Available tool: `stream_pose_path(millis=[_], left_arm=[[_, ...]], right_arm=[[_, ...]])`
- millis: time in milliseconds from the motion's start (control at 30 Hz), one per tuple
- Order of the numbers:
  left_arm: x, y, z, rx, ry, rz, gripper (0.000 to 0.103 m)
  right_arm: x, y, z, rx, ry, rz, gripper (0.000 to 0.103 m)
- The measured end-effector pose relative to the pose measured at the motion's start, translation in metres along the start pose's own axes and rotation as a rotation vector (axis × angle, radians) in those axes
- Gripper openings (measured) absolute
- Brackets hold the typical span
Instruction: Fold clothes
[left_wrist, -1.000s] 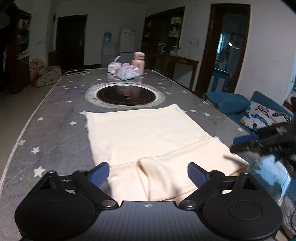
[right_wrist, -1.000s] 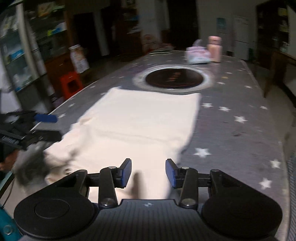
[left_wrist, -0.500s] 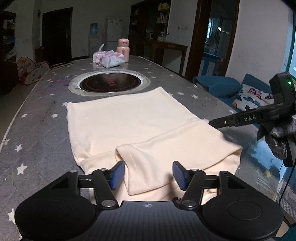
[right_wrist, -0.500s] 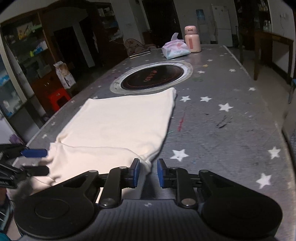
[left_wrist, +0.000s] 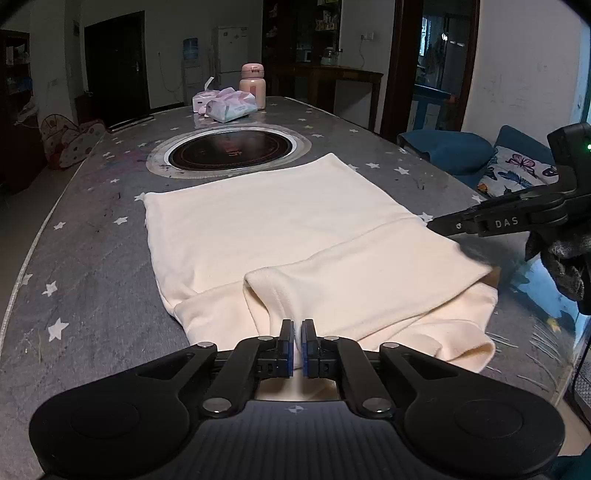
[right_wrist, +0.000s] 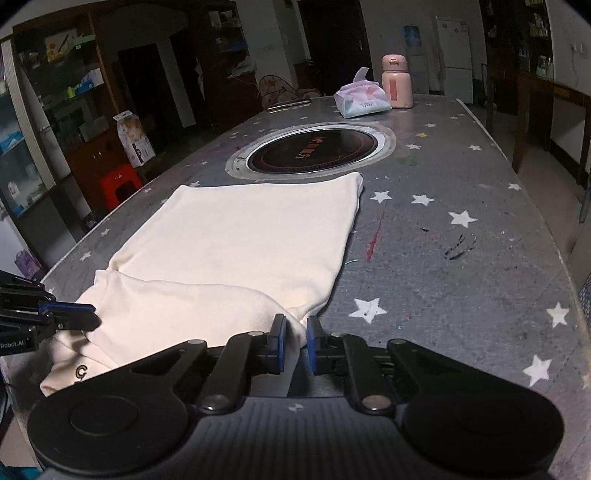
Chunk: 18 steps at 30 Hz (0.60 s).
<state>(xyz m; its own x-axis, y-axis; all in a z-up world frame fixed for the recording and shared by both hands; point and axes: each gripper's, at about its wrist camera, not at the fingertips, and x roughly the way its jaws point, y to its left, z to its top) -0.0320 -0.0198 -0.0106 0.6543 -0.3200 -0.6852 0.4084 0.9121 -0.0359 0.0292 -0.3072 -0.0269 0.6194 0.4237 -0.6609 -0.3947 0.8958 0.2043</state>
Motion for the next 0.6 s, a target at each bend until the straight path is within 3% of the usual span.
stream_pose_path(millis=[200, 267, 367, 400, 467, 600], left_arm=[[-0.003, 0.004, 0.001, -0.022, -0.009, 0.013, 0.02], [-0.001, 0.002, 0.0, -0.01, 0.002, 0.003, 0.02], [0.002, 0.002, -0.002, -0.007, 0.01, 0.006, 0.018], [0.001, 0.003, -0.002, -0.014, 0.01, 0.006, 0.01], [-0.001, 0.005, 0.0, -0.023, 0.01, 0.011, 0.006], [-0.005, 0.003, -0.001, -0.008, 0.019, 0.038, 0.005]], right_arm=[[-0.001, -0.003, 0.002, 0.018, -0.004, 0.01, 0.013], [0.001, -0.006, 0.002, 0.043, 0.001, 0.025, 0.014], [0.004, -0.007, 0.0, 0.054, 0.005, 0.034, 0.014], [0.004, -0.006, 0.0, 0.049, 0.003, 0.032, 0.012], [0.003, -0.001, 0.0, 0.015, -0.005, 0.01, 0.007], [0.002, 0.01, 0.001, -0.066, -0.01, -0.042, 0.006]])
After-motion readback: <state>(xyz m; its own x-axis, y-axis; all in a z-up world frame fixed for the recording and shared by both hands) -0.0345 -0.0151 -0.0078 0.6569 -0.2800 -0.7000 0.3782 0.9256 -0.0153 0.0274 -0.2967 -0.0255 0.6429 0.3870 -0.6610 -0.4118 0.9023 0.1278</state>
